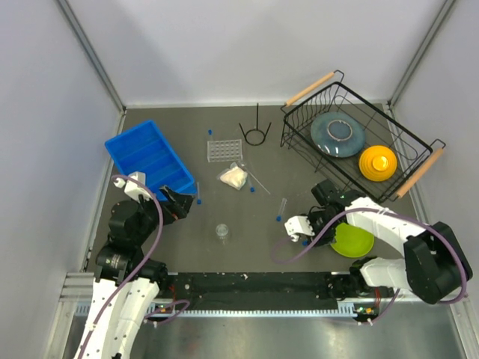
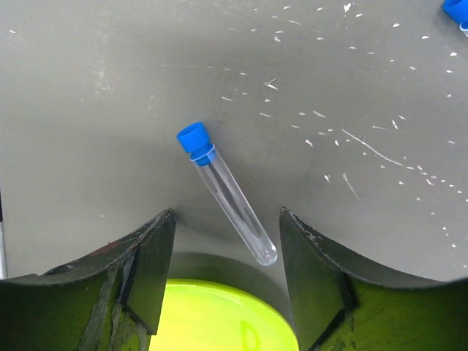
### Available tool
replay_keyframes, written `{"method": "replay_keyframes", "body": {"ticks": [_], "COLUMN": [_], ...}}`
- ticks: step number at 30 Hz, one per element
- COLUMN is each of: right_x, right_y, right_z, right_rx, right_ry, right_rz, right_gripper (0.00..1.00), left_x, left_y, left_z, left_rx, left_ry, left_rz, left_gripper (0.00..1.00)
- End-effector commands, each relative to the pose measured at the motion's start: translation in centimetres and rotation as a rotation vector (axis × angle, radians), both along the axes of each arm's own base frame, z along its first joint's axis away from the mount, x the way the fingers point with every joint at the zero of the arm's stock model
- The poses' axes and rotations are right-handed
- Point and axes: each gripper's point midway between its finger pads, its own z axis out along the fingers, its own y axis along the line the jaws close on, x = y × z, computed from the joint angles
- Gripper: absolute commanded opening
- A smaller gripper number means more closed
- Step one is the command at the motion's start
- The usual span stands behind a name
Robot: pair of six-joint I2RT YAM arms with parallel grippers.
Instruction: Organize the chemistry lab equipment
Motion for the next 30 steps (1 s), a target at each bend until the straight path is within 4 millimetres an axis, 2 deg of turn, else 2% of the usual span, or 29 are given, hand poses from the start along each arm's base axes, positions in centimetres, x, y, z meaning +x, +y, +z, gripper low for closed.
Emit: {"method": "replay_keyframes", "body": {"ticks": [1,5,7,10,14,17,23,24,26,27,29,30], "right_x": [1.0,1.2,1.3,1.5,2.0,2.6,4.2,4.5,4.8,4.7,4.6,4.5], "right_y": [0.7,0.7,0.8,0.9,1.7,3.0,7.2,8.2,9.1,10.2,11.2,12.2], "right_z": [-0.4,-0.6,-0.9,-1.0,-0.8,0.2,3.9,5.1,6.1,7.4,8.5,9.9], "right_rx": [0.004,-0.008,-0.016,-0.016,0.007,0.061,0.214,0.253,0.286,0.328,0.366,0.409], "right_ry": [-0.031,-0.016,-0.001,0.005,0.019,0.042,0.157,0.191,0.238,0.288,0.353,0.412], "right_rz": [0.037,0.038,0.038,0.033,-0.008,-0.075,-0.279,-0.331,-0.381,-0.416,-0.451,-0.475], "right_gripper": [0.56,0.42,0.31,0.22,0.13,0.09,0.07,0.07,0.06,0.06,0.06,0.06], "left_x": [0.1,0.1,0.1,0.0,0.0,0.0,-0.3,-0.3,-0.5,-0.5,-0.5,-0.6], "left_y": [-0.5,-0.8,-1.0,-1.4,-2.2,-3.0,-5.3,-5.6,-6.5,-6.8,-7.5,-7.8], "left_z": [0.6,0.7,0.7,1.1,1.5,2.1,3.5,3.6,4.2,4.6,4.2,4.3], "left_rx": [-0.038,-0.048,-0.053,-0.067,-0.101,-0.137,-0.251,-0.27,-0.33,-0.365,-0.399,-0.413], "left_ry": [-0.019,-0.018,-0.02,-0.028,-0.036,-0.05,-0.078,-0.077,-0.082,-0.081,-0.054,-0.047], "left_rz": [-0.012,-0.027,-0.037,-0.059,-0.097,-0.138,-0.263,-0.279,-0.331,-0.344,-0.382,-0.406], "left_gripper": [0.98,0.98,0.98,0.98,0.98,0.97,0.96,0.96,0.96,0.96,0.95,0.94]}}
